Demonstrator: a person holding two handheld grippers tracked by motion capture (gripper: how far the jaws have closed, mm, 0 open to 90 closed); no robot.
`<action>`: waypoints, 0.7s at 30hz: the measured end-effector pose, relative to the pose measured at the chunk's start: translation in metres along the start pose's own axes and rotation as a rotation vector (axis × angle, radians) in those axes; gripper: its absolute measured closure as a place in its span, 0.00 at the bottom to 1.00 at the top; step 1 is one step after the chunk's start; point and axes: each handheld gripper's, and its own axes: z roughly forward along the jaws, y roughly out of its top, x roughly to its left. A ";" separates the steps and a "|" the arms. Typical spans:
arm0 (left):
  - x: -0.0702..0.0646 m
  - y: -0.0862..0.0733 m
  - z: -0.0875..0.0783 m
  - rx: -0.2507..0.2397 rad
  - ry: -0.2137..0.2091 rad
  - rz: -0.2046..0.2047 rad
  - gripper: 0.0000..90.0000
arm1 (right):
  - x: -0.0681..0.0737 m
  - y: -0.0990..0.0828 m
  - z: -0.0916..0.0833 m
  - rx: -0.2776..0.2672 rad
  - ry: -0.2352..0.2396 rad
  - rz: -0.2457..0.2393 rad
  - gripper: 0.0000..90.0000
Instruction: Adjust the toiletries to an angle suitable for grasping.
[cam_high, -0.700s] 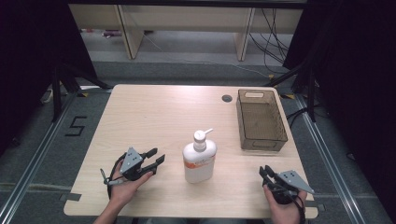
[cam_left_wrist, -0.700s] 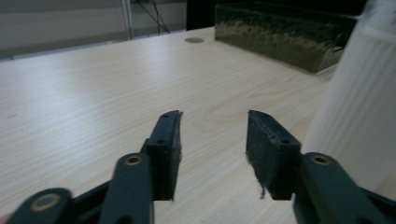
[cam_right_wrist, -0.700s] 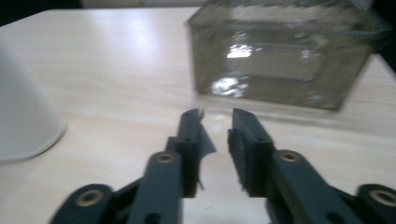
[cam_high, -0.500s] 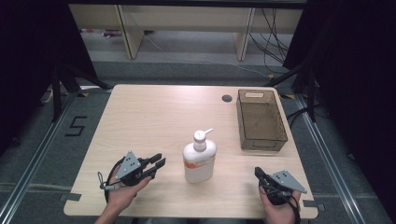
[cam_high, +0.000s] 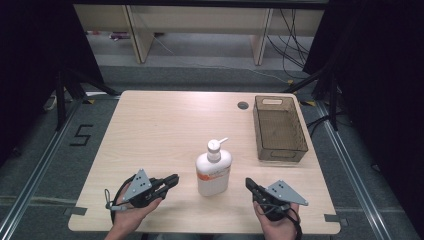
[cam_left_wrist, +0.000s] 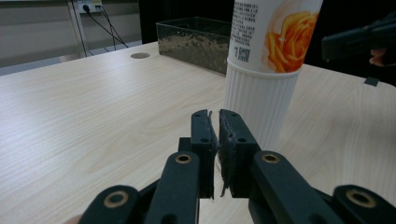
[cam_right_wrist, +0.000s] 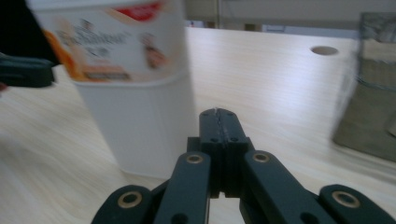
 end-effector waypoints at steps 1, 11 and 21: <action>0.001 -0.002 0.000 0.011 0.010 -0.002 0.92 | 0.004 0.003 0.003 -0.013 0.027 -0.017 1.00; 0.012 -0.009 -0.003 0.003 0.051 -0.008 0.89 | 0.028 0.025 0.027 -0.059 0.097 -0.065 1.00; 0.020 -0.013 -0.005 0.021 0.086 -0.012 0.85 | 0.024 0.029 0.035 -0.039 0.069 -0.053 1.00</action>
